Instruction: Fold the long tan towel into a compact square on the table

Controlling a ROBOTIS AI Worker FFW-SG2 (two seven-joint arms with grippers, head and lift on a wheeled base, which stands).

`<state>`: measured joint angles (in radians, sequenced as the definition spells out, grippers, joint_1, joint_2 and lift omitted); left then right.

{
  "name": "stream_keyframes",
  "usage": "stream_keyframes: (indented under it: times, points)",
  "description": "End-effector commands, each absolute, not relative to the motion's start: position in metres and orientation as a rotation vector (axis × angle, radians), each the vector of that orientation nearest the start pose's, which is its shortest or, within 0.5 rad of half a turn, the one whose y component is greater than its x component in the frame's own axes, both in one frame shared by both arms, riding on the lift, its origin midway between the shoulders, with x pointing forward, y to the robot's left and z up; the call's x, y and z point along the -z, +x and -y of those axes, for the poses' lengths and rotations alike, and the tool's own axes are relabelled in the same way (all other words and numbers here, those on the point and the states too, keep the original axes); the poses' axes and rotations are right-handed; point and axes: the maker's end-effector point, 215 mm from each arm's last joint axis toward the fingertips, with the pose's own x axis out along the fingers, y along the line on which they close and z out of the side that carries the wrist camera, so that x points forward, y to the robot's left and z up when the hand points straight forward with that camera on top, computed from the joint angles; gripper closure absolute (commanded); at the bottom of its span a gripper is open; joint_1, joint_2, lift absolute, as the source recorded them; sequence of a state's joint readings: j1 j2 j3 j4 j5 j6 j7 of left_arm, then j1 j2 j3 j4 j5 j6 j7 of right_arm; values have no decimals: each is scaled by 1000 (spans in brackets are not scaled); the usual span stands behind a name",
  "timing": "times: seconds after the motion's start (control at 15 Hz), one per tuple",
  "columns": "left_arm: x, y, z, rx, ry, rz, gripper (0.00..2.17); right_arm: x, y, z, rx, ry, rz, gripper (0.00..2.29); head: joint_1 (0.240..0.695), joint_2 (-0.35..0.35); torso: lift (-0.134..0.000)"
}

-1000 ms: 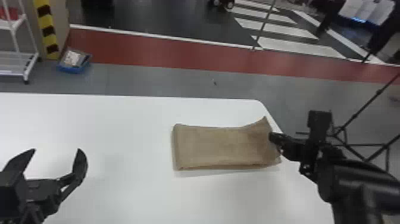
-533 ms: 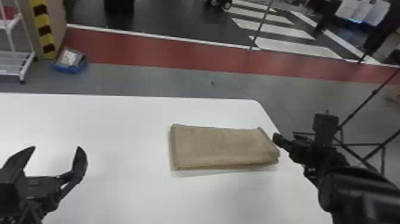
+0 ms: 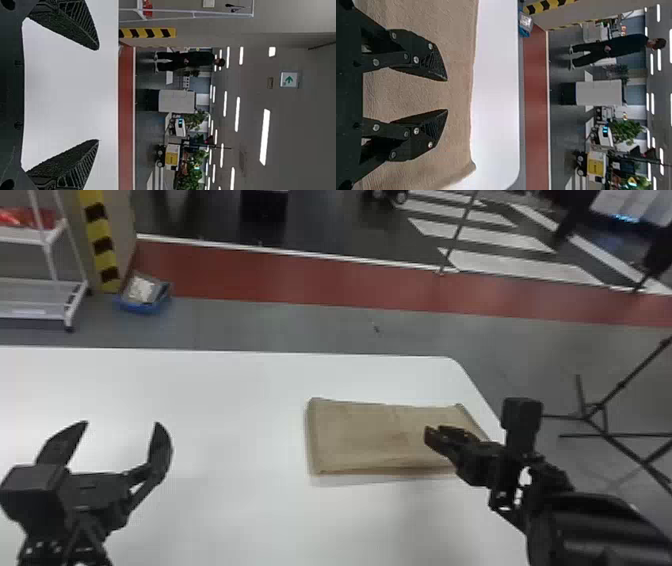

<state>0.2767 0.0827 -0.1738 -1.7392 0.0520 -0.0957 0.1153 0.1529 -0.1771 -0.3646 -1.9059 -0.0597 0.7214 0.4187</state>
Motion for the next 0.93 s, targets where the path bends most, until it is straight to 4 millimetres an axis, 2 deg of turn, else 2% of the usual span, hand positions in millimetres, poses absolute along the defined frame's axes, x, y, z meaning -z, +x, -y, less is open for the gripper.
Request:
stream_keyframes:
  times: [0.0, 0.13, 0.47, 0.67, 0.87]
  points:
    - [374, 500, -171, 69, -17, -14, 36, 445, 496, 354, -121, 35, -546, 2013, 695, -251, -113]
    - [371, 500, -170, 73, -18, -6, 36, 454, 497, 328, -153, 57, -550, 2013, 695, -220, -113]
    - [366, 503, -169, 80, -19, 3, 36, 473, 495, 284, -212, 65, -587, 2013, 695, -159, -113]
    - [367, 503, -169, 80, -18, 0, 36, 477, 495, 236, -283, 80, -598, 2013, 695, -121, -113]
    - [366, 505, -169, 80, -17, 3, 36, 474, 499, 178, -367, 101, -593, 2013, 695, -79, -113]
